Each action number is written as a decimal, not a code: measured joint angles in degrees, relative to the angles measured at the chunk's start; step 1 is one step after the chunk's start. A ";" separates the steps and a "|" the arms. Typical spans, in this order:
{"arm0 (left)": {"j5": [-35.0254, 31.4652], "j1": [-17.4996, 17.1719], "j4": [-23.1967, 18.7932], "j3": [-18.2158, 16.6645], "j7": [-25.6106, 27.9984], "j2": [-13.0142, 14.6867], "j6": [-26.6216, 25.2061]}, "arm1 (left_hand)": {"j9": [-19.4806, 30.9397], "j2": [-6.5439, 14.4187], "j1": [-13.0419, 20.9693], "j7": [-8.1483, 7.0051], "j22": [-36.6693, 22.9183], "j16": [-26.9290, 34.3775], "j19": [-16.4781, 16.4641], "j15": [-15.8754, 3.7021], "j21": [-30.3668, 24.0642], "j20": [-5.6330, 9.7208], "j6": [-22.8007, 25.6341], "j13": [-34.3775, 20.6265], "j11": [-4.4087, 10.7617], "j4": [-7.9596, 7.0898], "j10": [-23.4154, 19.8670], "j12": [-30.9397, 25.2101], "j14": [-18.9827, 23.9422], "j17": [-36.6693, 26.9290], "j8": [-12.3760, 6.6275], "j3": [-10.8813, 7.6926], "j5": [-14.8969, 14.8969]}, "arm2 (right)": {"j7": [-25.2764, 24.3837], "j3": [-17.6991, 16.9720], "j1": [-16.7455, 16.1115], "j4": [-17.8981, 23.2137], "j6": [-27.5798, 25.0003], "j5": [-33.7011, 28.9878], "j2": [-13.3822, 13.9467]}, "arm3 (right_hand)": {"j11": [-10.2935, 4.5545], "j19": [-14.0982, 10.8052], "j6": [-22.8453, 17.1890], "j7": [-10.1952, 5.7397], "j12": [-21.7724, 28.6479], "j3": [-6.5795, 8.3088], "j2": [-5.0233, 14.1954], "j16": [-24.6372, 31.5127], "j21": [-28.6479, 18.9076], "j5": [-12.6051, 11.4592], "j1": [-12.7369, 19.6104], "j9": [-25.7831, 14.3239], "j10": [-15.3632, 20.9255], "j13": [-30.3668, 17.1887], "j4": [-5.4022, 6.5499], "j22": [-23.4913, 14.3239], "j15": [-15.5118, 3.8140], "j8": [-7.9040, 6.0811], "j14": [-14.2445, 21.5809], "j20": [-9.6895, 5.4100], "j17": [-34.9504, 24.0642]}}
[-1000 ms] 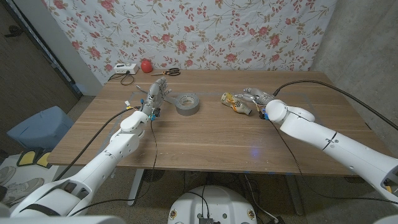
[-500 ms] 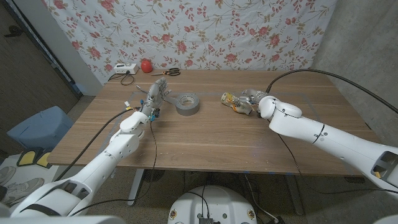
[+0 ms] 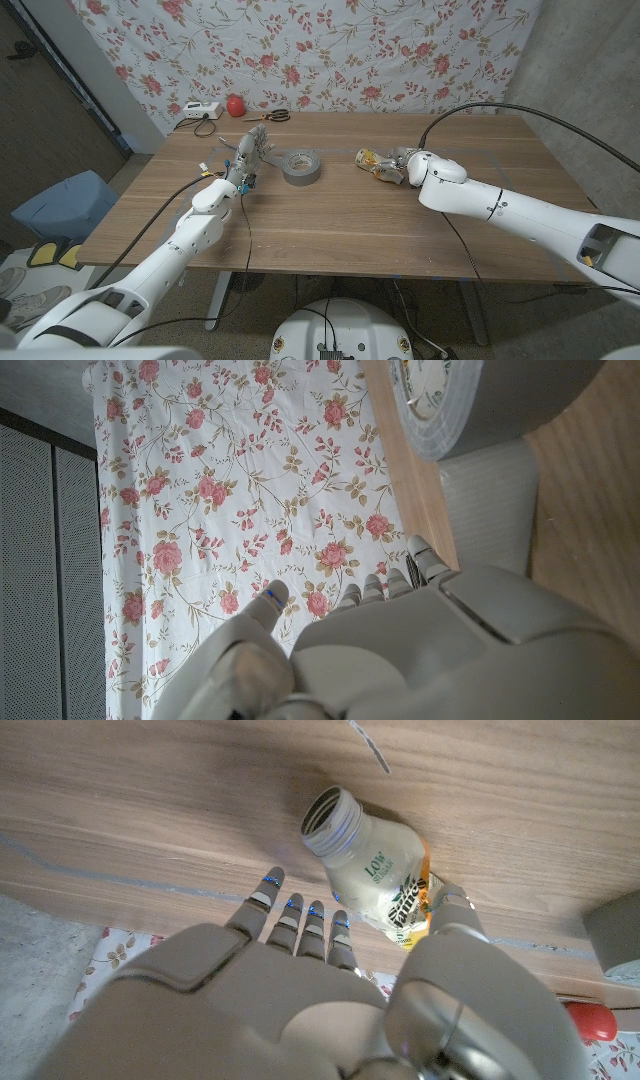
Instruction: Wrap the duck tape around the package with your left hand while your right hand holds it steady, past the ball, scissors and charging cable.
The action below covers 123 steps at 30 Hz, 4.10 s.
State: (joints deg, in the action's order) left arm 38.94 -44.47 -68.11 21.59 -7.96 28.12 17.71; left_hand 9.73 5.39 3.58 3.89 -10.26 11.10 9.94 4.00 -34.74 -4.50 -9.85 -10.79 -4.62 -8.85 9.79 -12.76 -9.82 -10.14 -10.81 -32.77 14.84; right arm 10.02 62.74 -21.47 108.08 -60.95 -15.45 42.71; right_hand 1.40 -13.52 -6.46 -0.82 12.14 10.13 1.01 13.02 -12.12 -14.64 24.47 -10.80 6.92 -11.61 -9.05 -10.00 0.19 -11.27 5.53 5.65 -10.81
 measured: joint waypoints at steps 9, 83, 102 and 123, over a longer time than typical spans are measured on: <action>0.13 0.85 1.41 0.00 -0.59 -0.34 0.06 | 0.00 0.00 0.00 0.00 0.00 0.00 0.00 0.00 0.21 0.00 0.00 0.00 0.00 0.00 0.00 0.00 0.00 0.00 0.00 0.00 -0.01 | 2.50 3.64 2.87 -2.46 -1.60 -1.37 -1.34 | -0.49 -1.45 -0.13 -0.13 0.45 0.70 -0.06 0.34 0.00 -0.80 3.57 -0.29 1.31 0.00 -0.70 0.00 -1.12 -0.41 1.96 -0.23 0.00; -64.88 8.97 -37.42 21.65 4.43 21.42 -45.21 | 1.10 -13.81 34.47 -12.10 -0.66 2.87 -7.88 -2.14 3.02 -6.47 32.81 -1.52 13.09 18.41 -27.45 -5.10 17.50 -1.46 -4.89 5.15 -0.71 | -23.42 -6.55 -13.85 -2.13 6.86 -13.02 -5.74 | 5.04 -21.07 -31.66 10.14 34.14 2.63 -3.32 29.37 -9.32 -0.65 17.79 -3.73 34.28 -15.27 0.29 -3.46 -4.85 -7.96 45.56 -8.61 -29.67; -81.34 15.78 -35.99 28.71 -11.11 19.01 -47.46 | 1.09 -14.78 35.88 -12.99 -0.67 2.87 -8.09 -2.56 3.91 -6.87 34.36 -1.88 14.04 17.86 -28.78 -5.10 17.09 -1.45 -4.65 7.45 0.27 | -25.07 -9.39 -16.17 -3.05 10.38 -13.77 -6.66 | 4.92 -21.07 -32.68 10.13 34.63 2.38 -3.32 29.37 -9.77 -1.17 17.80 -4.00 34.99 -15.90 0.54 -3.45 -5.15 -7.50 45.85 -8.61 -30.75; -88.39 18.06 -36.63 29.56 -23.38 16.76 -42.06 | 1.35 -16.79 31.58 -10.02 -0.67 2.90 -5.88 -2.78 6.67 -7.59 38.09 -2.50 12.90 16.47 -32.78 -5.90 17.31 -1.73 -4.21 16.55 2.84 | -26.70 -11.32 -17.97 -3.28 12.48 -14.79 -7.03 | 4.84 -21.07 -33.06 9.94 34.87 2.14 -3.54 29.37 -10.65 -1.32 18.01 -4.73 35.09 -16.19 0.78 -3.45 -5.24 -6.86 45.94 -8.61 -31.81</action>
State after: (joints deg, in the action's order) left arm -49.45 -26.42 -104.74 51.15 -31.34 44.88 -24.35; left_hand 11.08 -11.40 35.16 -6.13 -10.93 13.99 4.06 1.22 -28.07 -12.08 28.25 -13.29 8.29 7.63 -23.00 -18.66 7.49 -11.87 -15.02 -16.22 17.68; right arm -16.68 51.42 -39.44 104.80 -48.47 -30.24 35.68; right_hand 6.24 -34.59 -39.52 9.11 47.01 12.27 -2.53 42.39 -22.77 -15.96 42.49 -15.52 42.01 -27.80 -8.27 -13.45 -5.05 -18.13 51.47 -2.96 -42.62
